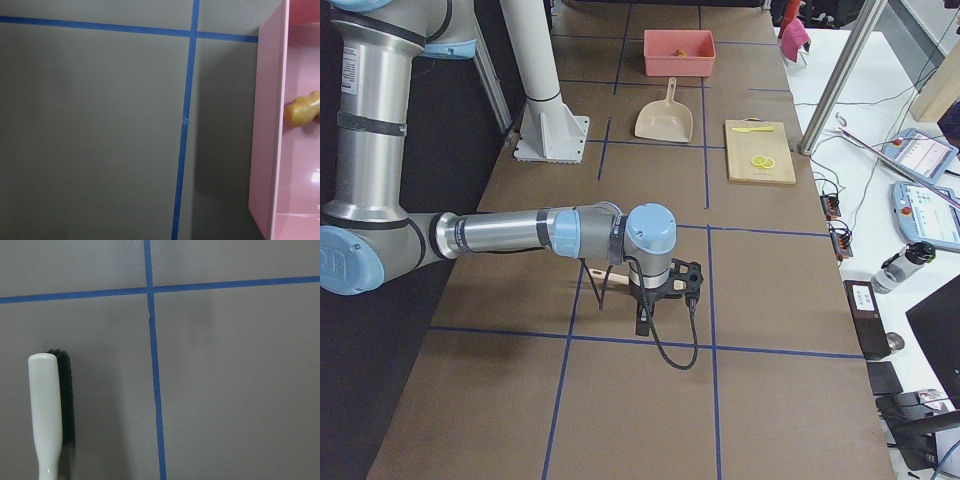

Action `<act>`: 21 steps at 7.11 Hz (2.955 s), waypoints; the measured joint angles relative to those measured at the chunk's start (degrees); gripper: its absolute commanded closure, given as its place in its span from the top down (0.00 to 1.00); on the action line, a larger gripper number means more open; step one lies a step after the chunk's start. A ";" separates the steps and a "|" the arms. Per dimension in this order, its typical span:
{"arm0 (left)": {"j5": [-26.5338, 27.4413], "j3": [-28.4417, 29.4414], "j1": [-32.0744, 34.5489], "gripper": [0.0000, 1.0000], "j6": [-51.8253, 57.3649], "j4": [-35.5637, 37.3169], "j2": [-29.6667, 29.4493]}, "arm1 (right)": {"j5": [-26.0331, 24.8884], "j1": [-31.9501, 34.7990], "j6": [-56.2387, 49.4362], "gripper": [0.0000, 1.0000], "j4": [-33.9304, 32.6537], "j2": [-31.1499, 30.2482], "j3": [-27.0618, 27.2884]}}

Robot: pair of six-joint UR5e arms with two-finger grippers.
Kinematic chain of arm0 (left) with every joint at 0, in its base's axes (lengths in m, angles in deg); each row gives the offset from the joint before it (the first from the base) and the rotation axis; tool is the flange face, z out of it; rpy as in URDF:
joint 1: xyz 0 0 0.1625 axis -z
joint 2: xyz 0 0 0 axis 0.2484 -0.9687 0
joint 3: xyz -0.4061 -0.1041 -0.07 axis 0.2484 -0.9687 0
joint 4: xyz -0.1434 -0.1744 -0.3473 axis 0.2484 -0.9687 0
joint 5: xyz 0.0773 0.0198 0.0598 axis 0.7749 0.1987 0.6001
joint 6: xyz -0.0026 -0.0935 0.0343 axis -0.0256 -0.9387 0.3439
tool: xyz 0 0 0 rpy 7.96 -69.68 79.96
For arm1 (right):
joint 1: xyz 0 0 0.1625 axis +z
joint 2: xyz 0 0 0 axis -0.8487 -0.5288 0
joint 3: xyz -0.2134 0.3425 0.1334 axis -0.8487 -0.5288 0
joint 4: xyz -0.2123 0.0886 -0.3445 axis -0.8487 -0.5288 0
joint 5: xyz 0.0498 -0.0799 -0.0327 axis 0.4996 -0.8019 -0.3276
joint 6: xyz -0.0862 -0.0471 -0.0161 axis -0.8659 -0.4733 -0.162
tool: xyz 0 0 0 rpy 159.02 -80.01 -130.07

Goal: Sweep and dump trash into bin

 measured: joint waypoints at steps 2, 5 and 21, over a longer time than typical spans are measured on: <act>-0.10 0.48 -0.09 1.00 -0.99 -0.14 -0.83 | -0.17 -0.41 -0.72 1.00 -0.17 -0.27 -0.13; -0.04 2.02 -0.31 1.00 -1.90 -2.71 -3.00 | -0.08 -0.68 -3.23 1.00 -0.19 -0.96 -0.74; -0.15 9.00 -1.50 1.00 -1.56 -5.38 -5.78 | 0.69 -0.80 -2.68 1.00 2.95 -0.55 -3.14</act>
